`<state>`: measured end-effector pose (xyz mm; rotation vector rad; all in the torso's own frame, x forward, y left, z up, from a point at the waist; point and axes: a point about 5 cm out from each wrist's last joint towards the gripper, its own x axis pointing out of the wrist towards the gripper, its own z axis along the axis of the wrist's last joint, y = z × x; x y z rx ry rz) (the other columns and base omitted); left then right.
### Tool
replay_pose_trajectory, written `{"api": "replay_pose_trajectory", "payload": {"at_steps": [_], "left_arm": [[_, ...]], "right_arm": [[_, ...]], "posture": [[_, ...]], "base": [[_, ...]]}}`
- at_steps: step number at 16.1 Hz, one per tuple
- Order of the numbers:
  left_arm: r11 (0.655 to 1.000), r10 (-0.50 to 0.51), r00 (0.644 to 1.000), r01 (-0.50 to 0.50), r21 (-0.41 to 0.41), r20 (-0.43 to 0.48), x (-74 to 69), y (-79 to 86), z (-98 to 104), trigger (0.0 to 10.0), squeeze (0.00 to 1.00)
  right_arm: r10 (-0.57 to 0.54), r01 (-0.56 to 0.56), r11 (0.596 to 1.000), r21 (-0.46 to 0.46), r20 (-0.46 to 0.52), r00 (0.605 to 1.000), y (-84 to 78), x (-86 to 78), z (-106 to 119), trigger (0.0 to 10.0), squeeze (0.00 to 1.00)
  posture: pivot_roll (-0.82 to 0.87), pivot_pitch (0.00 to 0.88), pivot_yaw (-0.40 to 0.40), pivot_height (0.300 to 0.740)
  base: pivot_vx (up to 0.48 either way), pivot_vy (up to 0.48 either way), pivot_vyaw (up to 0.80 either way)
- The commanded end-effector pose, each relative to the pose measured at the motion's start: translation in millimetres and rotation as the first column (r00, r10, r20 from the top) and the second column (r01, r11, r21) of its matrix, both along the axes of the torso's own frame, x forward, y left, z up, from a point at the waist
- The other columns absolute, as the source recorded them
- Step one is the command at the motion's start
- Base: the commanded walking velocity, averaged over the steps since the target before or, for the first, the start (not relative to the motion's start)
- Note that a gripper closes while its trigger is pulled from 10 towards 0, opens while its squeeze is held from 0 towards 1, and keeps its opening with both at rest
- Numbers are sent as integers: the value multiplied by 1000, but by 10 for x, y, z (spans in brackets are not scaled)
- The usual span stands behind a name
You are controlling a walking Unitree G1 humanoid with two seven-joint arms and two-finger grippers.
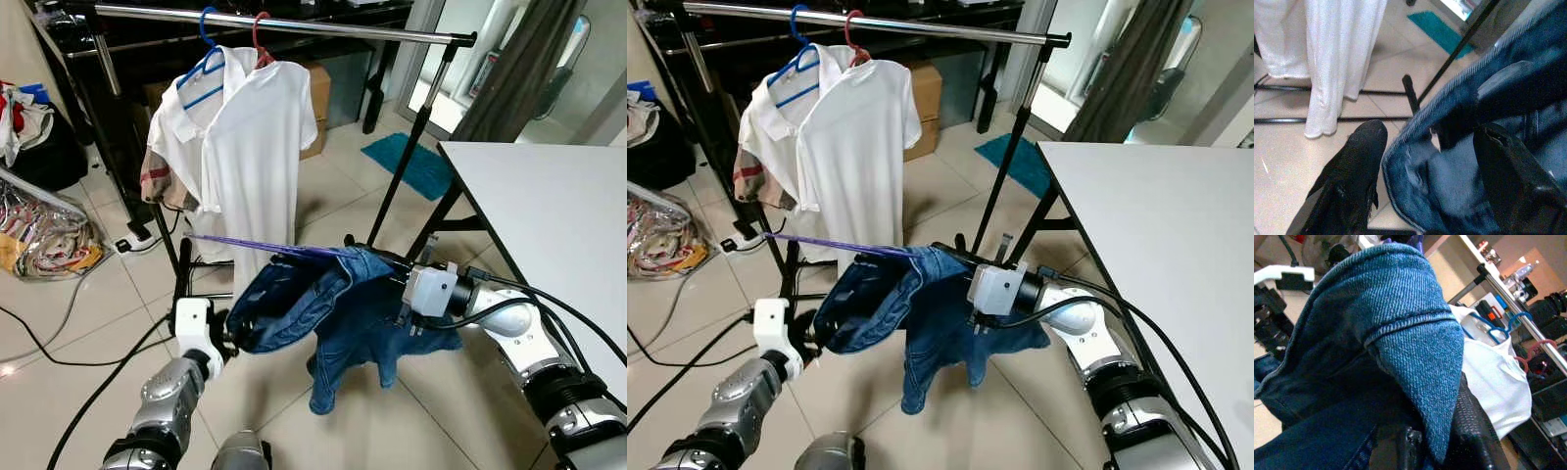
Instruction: Hang hanger
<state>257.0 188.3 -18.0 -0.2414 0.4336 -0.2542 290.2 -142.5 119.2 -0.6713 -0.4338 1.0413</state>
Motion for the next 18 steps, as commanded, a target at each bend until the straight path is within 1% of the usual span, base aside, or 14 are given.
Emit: {"api": "replay_pose_trajectory", "payload": {"at_steps": [1,2,4,7,10,11,12,18], "left_arm": [[1000,-20,1000,20,-2,-15,25,-43,0,10000,0],[999,-36,998,36,9,-47,33,-61,-18,10000,0],[998,-51,996,53,33,-74,41,-78,-34,10000,0],[998,-37,996,41,47,-75,73,-82,-21,10000,0],[997,-25,995,31,64,-97,84,-72,-30,10000,0],[997,-30,994,36,63,-105,85,-80,-33,7961,0],[997,-28,992,36,64,-119,74,-80,-49,0,0],[997,-43,994,50,66,-99,79,-76,-34,0,0]], "right_arm": [[-5,4,1000,31,37,999,-21,19,107,10000,0],[1,-2,999,37,44,999,-9,17,136,10000,0],[5,-8,999,43,51,999,1,23,169,10000,0],[9,-12,999,50,60,998,5,26,204,10000,0],[13,-17,998,66,60,998,18,14,228,10000,0],[10,-14,997,71,58,998,16,17,233,10000,0],[6,-11,997,74,57,998,13,20,235,10000,0],[-2,-3,996,84,58,998,9,38,263,10000,0]], "posture": [[277,0,-42,740],[274,0,-43,740],[269,0,-44,740],[268,0,-46,740],[268,0,-46,740],[268,0,-45,740],[267,0,-44,740],[271,0,-46,740]], "base": [[0,0,0],[0,0,0],[0,0,0],[0,0,0],[0,0,0],[0,0,0],[0,0,0],[0,0,0]]}}
